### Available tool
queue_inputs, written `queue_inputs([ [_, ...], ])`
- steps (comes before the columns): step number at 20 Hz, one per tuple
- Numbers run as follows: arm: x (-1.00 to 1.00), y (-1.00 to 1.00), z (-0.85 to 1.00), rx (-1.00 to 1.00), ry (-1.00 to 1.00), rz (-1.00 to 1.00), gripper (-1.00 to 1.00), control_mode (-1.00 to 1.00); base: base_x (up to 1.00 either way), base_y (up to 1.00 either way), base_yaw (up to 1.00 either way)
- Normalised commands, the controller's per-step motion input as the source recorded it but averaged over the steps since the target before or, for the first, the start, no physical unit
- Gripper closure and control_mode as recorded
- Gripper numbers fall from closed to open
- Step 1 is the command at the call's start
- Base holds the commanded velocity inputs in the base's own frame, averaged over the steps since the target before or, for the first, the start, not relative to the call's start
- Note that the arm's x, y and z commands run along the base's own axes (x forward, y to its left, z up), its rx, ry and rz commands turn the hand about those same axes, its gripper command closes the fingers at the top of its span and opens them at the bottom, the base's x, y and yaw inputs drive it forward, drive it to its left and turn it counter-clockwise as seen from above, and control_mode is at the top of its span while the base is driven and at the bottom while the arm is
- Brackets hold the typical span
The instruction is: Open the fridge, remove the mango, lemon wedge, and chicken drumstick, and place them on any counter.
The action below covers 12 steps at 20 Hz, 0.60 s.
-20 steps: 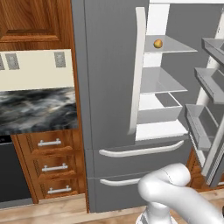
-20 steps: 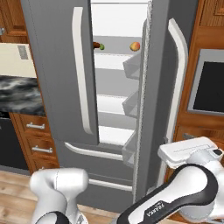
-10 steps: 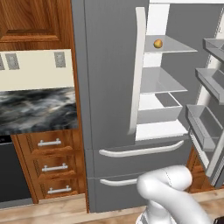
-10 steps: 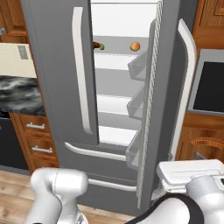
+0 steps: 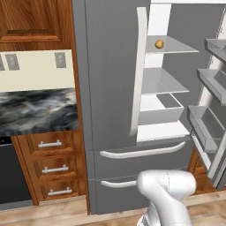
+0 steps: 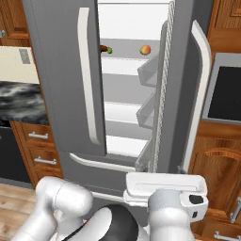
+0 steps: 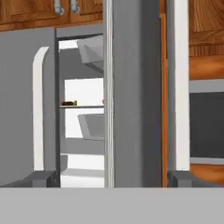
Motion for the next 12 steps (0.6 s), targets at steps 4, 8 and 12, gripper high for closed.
queue_inputs([
  [4,0.12,0.98,0.21,-0.08,0.09,-0.29,-1.0,-1.0,0.0,0.0,0.0],
  [8,0.18,0.95,0.07,-0.08,0.16,-0.31,-1.0,-1.0,0.0,0.0,0.0],
  [12,0.29,0.7,0.0,-0.05,0.21,-0.29,-1.0,-1.0,0.0,0.0,0.0],
])
